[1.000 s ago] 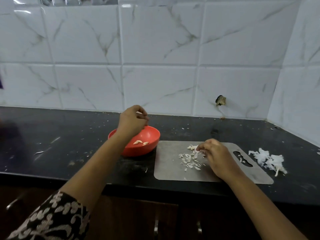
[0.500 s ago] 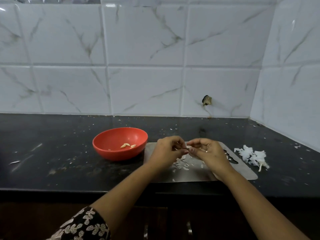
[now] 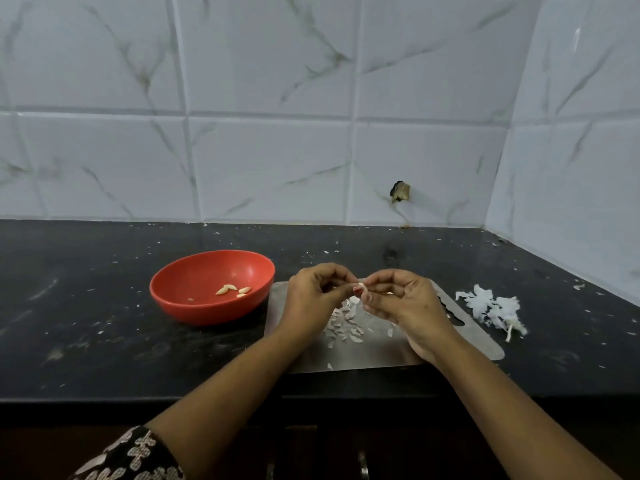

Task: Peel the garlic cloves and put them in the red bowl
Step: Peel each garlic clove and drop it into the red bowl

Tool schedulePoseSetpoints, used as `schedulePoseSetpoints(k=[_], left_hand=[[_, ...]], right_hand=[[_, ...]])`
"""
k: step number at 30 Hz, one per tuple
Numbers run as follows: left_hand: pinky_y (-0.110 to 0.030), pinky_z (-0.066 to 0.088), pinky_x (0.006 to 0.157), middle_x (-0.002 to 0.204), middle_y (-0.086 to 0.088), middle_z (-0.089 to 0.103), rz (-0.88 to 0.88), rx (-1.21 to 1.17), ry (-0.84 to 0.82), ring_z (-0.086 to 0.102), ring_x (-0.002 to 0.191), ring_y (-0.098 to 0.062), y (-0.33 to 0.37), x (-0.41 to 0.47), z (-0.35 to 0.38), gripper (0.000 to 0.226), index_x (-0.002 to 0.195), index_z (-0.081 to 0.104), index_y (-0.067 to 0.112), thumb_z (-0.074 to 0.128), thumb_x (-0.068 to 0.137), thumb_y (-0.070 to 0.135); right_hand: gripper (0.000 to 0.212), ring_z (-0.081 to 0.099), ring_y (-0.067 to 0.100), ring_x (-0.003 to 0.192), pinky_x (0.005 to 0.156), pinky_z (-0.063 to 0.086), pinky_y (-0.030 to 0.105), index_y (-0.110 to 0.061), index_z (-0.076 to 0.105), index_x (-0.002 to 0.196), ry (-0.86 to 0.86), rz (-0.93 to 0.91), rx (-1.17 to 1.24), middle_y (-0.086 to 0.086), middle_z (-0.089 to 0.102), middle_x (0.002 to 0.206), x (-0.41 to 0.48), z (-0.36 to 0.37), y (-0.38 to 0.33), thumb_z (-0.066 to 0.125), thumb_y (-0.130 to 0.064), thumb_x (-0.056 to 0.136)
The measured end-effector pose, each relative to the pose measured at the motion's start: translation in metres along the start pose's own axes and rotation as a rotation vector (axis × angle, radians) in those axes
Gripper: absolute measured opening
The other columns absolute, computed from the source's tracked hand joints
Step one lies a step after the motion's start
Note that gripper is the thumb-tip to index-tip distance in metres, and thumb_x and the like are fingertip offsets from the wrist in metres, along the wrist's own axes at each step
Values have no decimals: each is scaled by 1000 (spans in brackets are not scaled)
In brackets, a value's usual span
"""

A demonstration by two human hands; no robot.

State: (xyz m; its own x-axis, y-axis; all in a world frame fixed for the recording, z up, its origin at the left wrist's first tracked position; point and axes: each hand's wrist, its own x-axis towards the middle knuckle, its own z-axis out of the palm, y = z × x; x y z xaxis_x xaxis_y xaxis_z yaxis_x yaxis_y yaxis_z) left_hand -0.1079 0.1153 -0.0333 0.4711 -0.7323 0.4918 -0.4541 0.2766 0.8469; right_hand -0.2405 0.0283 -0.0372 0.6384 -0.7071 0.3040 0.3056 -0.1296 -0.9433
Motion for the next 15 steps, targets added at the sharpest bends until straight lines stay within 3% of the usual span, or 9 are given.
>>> schedulePoseSetpoints(k=[4, 6, 10, 15], left_hand=[[-5, 40, 62, 75, 14, 68, 11, 149, 26, 55, 70, 1, 2, -4, -3, 6, 78, 73, 15, 78, 77, 14], [-2, 34, 70, 89, 25, 64, 4, 213, 31, 50, 85, 4, 2, -6, -4, 6, 79, 72, 23, 77, 78, 20], [-4, 27, 79, 112, 27, 59, -30, 207, 47, 44, 112, 0, 2, -6, -5, 6, 80, 73, 24, 78, 77, 22], [4, 23, 78, 123, 22, 60, -20, 253, 14, 40, 116, -1, 0, -5, -6, 6, 76, 71, 23, 77, 78, 22]], right_hand=[[14, 72, 16, 75, 66, 55, 20, -3, 70, 88, -2, -13, -14, 9, 74, 77, -2, 3, -1, 70, 6, 77], [12, 73, 19, 79, 69, 56, 20, -3, 71, 87, -6, -7, -10, 10, 75, 80, -3, 4, -1, 69, 4, 77], [11, 73, 22, 81, 70, 57, 22, -1, 70, 88, -10, -5, -20, 14, 75, 83, -4, 6, -2, 69, 3, 78], [9, 72, 21, 77, 69, 57, 23, -1, 70, 84, -18, -30, -80, 15, 73, 79, -6, 6, -3, 70, 4, 76]])
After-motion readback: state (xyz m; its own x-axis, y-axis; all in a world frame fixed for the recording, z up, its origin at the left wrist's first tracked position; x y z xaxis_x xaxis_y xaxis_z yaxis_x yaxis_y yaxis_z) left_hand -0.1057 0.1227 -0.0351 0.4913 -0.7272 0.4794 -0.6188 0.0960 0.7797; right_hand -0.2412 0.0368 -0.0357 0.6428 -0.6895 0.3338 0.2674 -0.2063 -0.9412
